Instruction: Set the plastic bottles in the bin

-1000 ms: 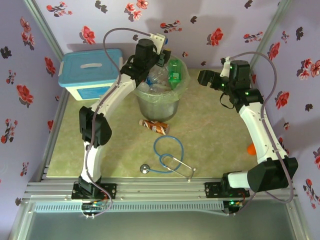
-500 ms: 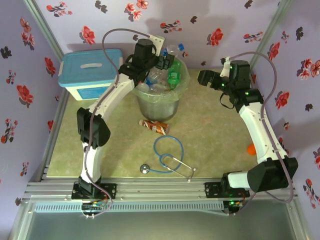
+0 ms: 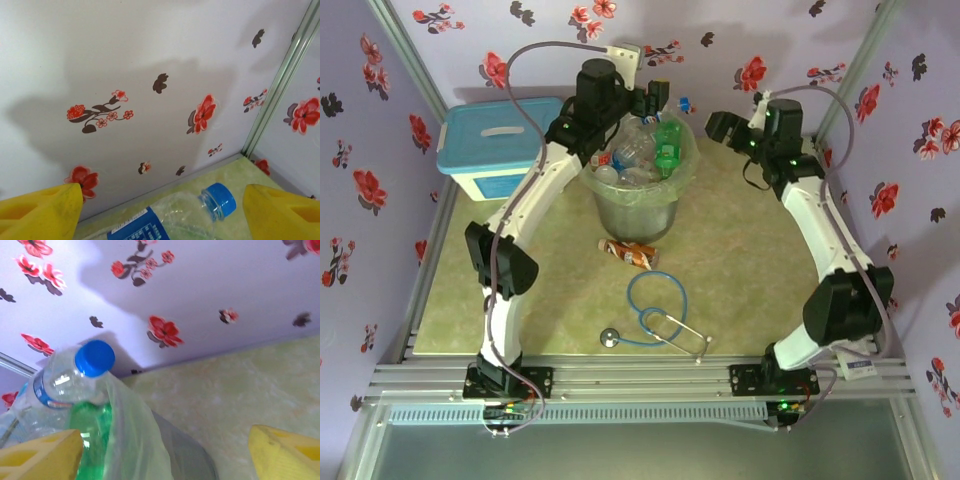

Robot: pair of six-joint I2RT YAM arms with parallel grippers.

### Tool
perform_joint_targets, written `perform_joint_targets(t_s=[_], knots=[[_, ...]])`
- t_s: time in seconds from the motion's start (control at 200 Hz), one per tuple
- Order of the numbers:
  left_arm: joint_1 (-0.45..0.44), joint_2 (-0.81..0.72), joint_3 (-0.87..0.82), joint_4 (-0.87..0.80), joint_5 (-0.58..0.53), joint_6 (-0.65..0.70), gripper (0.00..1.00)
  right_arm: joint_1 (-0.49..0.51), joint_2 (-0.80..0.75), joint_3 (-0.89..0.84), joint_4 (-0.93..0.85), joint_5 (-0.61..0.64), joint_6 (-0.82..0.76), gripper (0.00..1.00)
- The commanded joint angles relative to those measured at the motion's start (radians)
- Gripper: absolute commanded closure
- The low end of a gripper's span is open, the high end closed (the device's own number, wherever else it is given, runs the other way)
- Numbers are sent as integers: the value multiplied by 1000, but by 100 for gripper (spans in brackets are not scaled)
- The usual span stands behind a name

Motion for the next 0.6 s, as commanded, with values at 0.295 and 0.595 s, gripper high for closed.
perform_joint_targets(t_s=[0.295,0.595], knots=[[35,113,14,-54,15,-101,47,83,282,274,225,27,125,33],[45,80,-89,-22,31,-144,75,142,341,359,192,-9,93,48]])
